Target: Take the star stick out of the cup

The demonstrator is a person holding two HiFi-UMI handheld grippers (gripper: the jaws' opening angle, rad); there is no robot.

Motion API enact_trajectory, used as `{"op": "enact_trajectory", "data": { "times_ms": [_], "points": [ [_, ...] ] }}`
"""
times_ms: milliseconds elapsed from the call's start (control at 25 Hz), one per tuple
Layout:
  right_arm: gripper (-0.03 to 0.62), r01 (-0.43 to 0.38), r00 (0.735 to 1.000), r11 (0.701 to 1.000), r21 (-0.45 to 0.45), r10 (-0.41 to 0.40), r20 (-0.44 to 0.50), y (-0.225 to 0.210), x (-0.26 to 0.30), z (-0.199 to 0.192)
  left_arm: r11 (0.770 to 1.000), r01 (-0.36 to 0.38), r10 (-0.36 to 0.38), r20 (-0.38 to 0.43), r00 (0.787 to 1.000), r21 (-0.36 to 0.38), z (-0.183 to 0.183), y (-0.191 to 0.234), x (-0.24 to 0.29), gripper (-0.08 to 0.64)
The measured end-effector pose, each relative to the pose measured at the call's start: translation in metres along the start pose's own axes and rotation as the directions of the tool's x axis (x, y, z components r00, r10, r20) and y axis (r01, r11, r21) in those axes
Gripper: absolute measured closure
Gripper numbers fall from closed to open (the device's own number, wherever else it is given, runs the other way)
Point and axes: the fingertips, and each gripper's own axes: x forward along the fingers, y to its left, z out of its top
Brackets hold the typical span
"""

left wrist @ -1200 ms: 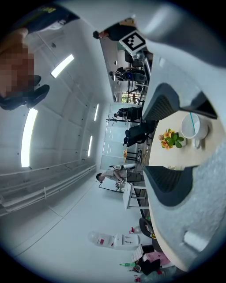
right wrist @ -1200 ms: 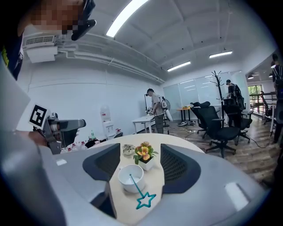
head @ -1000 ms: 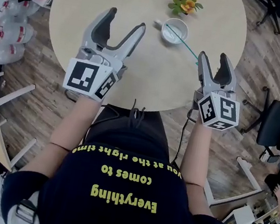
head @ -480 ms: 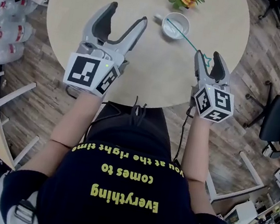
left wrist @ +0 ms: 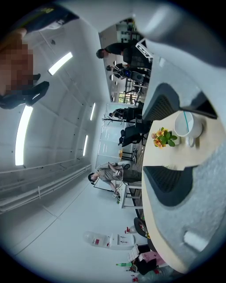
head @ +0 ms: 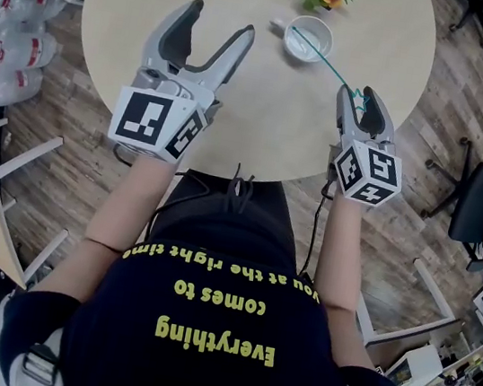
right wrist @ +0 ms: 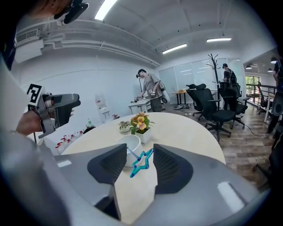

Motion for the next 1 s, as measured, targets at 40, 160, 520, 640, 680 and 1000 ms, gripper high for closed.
{"op": "enact_trajectory", "data": {
  "times_ms": [40,160,520,640,680,1000],
  "points": [
    [0.397,0.002,1.000,1.000,-0.002,-0.002,0.000,0.000,0.000,0.000,1.000,0.000,0.000,-0.001,1.000,0.000,0.000,0.000,-0.001,0.238],
    [0.419,0.007,1.000,1.000,-0.006,-0.007,0.000,0.000,-0.002,-0.001,1.000,0.001,-0.001,-0.002,1.000,0.001,-0.001,0.000,-0.003,0.238],
    [0.516,0.029,1.000,0.999,-0.023,-0.029,-0.003,-0.001,-0.006,-0.002,1.000,-0.001,0.001,-0.015,1.000,0.003,-0.003,0.002,-0.005,0.237],
    [0.531,0.025,1.000,0.999,-0.029,-0.025,-0.003,0.001,-0.007,-0.003,1.000,0.000,0.000,-0.013,1.000,-0.002,-0.003,0.002,-0.007,0.237],
    [0.536,0.024,1.000,0.999,-0.030,-0.024,-0.002,0.002,-0.008,-0.003,1.000,0.000,0.000,-0.013,1.000,-0.003,-0.003,0.001,-0.008,0.238],
    [0.560,0.005,1.000,0.999,-0.053,-0.005,0.008,0.014,-0.012,0.002,1.000,-0.022,0.022,-0.008,1.000,0.007,0.001,0.005,-0.014,0.237]
  ]
}}
